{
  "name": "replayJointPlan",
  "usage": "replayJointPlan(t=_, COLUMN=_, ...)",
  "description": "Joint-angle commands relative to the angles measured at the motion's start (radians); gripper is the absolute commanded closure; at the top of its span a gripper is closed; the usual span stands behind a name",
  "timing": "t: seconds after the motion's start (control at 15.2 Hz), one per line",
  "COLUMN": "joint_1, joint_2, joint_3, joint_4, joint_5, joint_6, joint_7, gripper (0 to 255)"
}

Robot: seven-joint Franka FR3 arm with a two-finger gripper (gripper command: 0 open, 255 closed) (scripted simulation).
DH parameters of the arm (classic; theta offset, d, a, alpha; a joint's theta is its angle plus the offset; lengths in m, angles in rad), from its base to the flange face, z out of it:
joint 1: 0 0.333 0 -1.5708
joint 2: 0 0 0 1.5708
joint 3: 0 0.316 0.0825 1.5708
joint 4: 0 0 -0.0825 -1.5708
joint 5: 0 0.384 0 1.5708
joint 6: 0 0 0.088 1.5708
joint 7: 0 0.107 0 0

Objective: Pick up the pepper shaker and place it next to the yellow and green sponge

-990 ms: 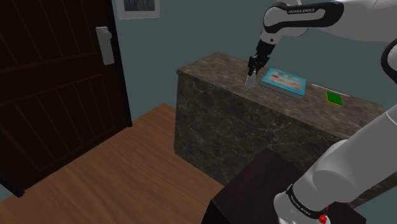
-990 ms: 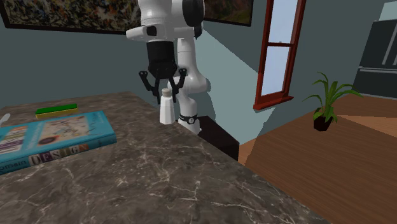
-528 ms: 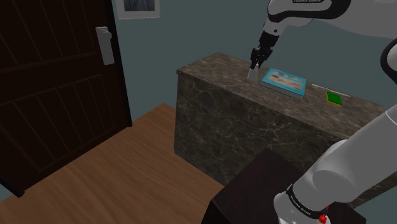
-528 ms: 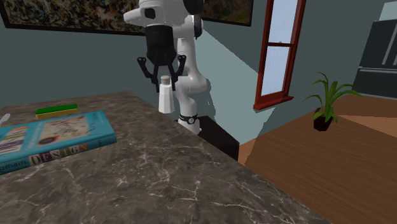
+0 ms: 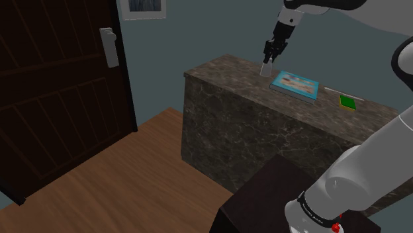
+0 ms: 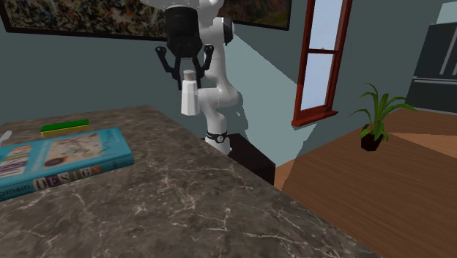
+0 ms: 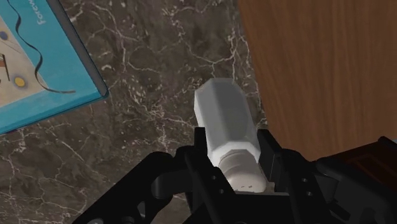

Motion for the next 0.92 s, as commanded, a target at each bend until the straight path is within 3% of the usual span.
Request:
replayJointPlan(t=0.0, joint_1=0.000, joint_2=0.006, joint_3=-0.001, joint_4=0.033, joint_5=0.002, joint_6=-0.028, joint_7=-0.001, gripper=255)
replayJointPlan(t=0.59, joint_1=-0.004, joint_2=0.054, joint_3=-0.009, joint_4=0.212, joint_5=0.020, joint_6=-0.162, joint_7=-0.007, gripper=255)
replayJointPlan(t=0.86, joint_1=-0.024, joint_2=-0.021, joint_3=-0.028, joint_4=0.137, joint_5=-0.007, joint_6=-0.159, joint_7=-0.048, gripper=255)
